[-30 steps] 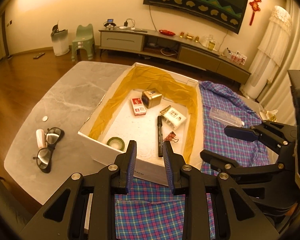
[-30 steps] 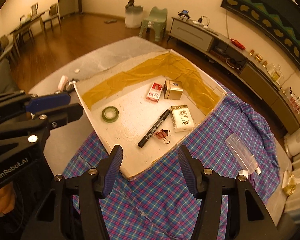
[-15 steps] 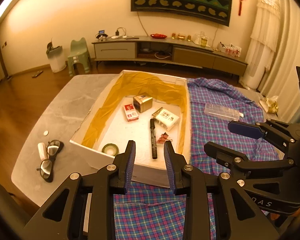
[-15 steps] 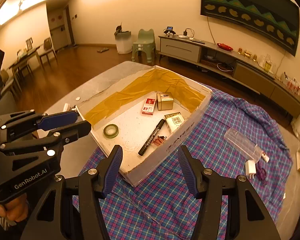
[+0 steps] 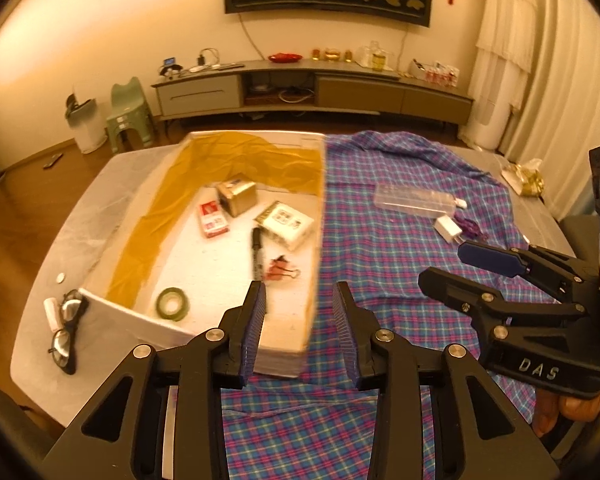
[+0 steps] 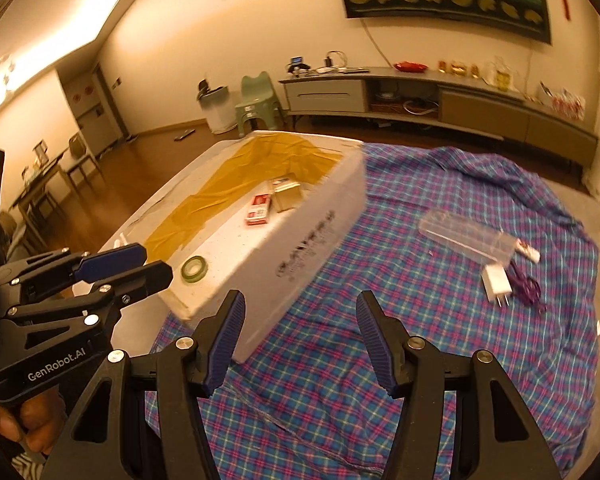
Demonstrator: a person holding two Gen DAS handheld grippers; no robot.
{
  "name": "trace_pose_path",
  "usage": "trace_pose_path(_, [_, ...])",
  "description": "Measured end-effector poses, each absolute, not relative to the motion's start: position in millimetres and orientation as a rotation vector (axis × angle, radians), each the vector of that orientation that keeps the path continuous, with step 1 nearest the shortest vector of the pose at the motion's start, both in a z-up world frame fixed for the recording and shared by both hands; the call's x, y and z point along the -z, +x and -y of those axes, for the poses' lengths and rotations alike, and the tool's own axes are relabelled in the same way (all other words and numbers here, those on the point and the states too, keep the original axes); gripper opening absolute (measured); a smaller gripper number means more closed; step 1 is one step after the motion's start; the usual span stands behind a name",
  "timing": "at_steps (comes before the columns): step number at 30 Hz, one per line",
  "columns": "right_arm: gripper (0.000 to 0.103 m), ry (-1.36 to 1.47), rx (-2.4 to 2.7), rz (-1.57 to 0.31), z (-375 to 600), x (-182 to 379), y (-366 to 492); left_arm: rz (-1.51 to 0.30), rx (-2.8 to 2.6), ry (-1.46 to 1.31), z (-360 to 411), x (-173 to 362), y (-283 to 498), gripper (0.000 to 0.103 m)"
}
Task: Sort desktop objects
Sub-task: 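Move both tools back toward the white plug and purple figure on the cloth, then grasp the white plug charger with the left tool while the right tool grasps the purple figure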
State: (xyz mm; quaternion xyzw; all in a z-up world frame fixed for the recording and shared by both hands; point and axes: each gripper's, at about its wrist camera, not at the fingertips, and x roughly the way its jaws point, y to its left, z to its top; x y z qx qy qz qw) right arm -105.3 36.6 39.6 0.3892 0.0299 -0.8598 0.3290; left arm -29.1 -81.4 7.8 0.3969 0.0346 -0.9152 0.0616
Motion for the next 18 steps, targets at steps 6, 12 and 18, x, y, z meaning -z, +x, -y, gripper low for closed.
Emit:
trace_pose_path(6, [0.059,1.043,2.305,0.071,-82.5,-25.4,-126.0,-0.071,2.821,1.263,52.4,3.1,-48.4,0.042])
trace_pose_path(12, [0.059,1.108,2.398,0.186,-131.4,-3.8,-155.8,-0.074,2.849,1.347,27.1,17.7,-71.3,0.042])
trace_pose_path(18, [0.059,1.173,2.474,0.239,-171.3,17.4,-184.6,-0.078,2.852,1.454,1.7,37.5,-99.6,0.042])
